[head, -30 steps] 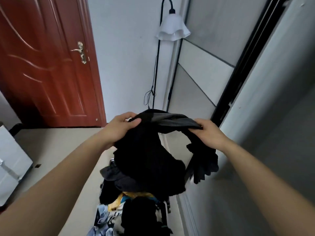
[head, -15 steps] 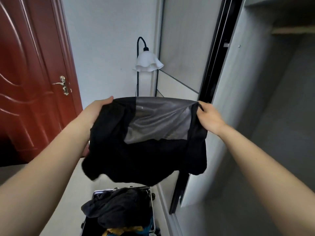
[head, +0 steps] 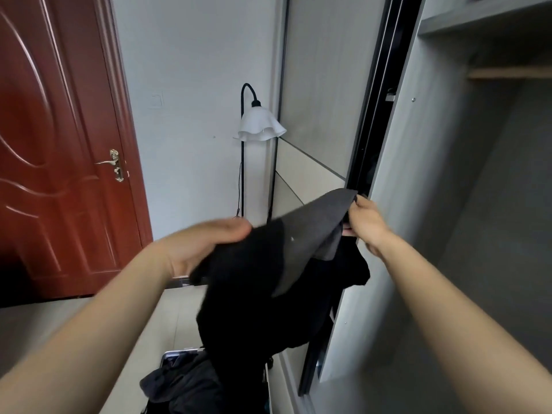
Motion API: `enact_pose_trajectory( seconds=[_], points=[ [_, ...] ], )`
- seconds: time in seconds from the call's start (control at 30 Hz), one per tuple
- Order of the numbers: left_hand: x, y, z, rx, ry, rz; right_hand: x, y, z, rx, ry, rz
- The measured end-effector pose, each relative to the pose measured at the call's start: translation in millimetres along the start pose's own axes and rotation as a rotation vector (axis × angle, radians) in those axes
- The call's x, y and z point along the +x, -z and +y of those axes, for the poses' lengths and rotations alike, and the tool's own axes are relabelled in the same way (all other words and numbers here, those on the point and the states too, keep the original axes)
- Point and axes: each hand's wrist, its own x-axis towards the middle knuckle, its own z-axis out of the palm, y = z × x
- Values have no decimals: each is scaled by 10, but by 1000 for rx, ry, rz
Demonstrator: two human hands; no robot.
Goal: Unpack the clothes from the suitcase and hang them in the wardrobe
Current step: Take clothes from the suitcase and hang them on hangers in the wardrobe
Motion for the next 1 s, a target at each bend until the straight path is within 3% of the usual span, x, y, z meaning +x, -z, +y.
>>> enact_pose_trajectory(
  seconds=[0.07,0.17,0.27,0.33,0.37,0.47,0.6,0.77,0.9,1.0],
  points=[
    [73,-134,-241,146,112,-243,-62,-77,-12,455,-144,-59],
    [190,-360,-563,366,275,-394,-159,-150,-17,797,-248,-72],
    [328,-441,-828,490,281,-154,-226,-153,-75,1036,-268,-57],
    [405,-458,-853,303,195,90,-293,-151,-109,1094,-257,-54],
    [437,-478,-825,164,136,128,-318,-151,-118,1104,-252,-48],
    [517,-599,-666,-29,-4,174,-367,-130,-128,1093,-234,-37],
    [614,-756,-531,112,-77,375,-341,-43,-38,1061,-208,-81],
    [703,-635,-386,120,-180,538,-208,260,188,939,-74,-127],
    [748,-606,-128,233,-269,418,-205,443,397,614,-77,-196],
    [782,-666,109,289,-199,275,-243,476,483,219,-153,-326]
  ],
)
